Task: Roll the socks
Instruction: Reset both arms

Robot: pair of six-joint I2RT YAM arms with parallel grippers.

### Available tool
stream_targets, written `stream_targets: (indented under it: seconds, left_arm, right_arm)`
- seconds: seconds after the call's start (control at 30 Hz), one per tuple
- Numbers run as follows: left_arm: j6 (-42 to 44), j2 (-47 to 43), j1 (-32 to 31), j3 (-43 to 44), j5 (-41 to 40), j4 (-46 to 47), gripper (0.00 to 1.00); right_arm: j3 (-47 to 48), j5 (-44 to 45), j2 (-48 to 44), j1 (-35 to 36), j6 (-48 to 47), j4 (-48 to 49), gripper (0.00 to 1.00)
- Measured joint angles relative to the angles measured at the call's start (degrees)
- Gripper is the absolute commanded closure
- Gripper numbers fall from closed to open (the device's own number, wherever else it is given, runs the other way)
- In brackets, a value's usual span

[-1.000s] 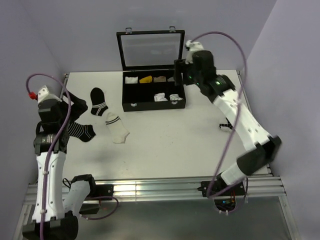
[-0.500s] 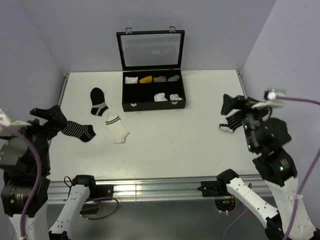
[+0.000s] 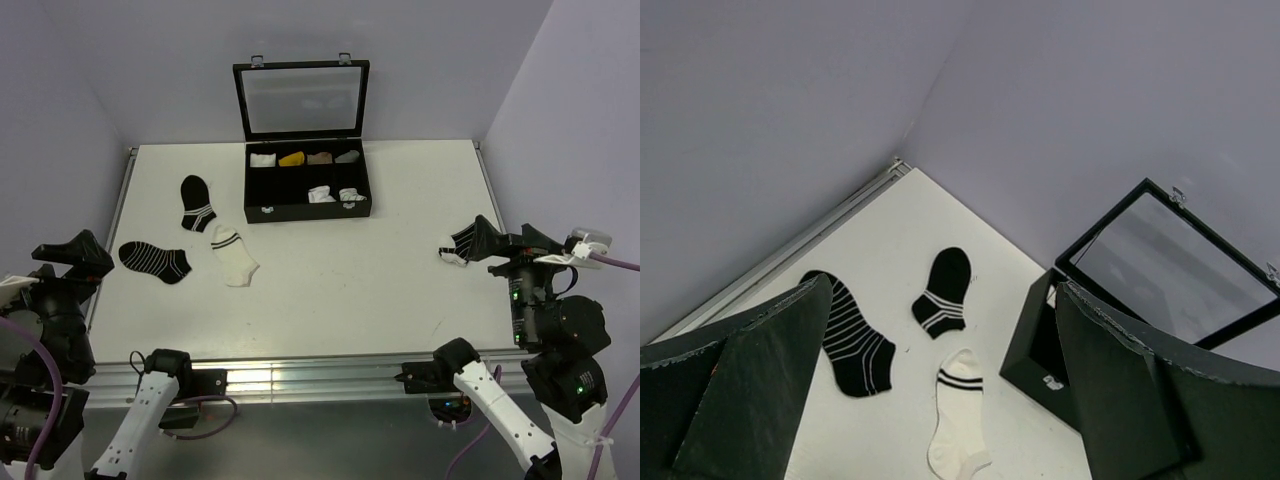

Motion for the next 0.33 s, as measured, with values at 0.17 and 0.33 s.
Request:
stream_targets:
  seconds: [0.17,0.33]
  left_arm:
    - [0.0,0.0,-0.3,-0.5,-0.9,0.2,0.01]
    - [0.0,-0.1,-1.3,-1.0,-1.4,0.9,0.01]
  right_arm:
    - [-0.2,0.7,0.0,0.0,-0.4,-0.1,0.0]
    - [-1.3,1.3,-0.2,0.1,-0.8,-0.1,0.0]
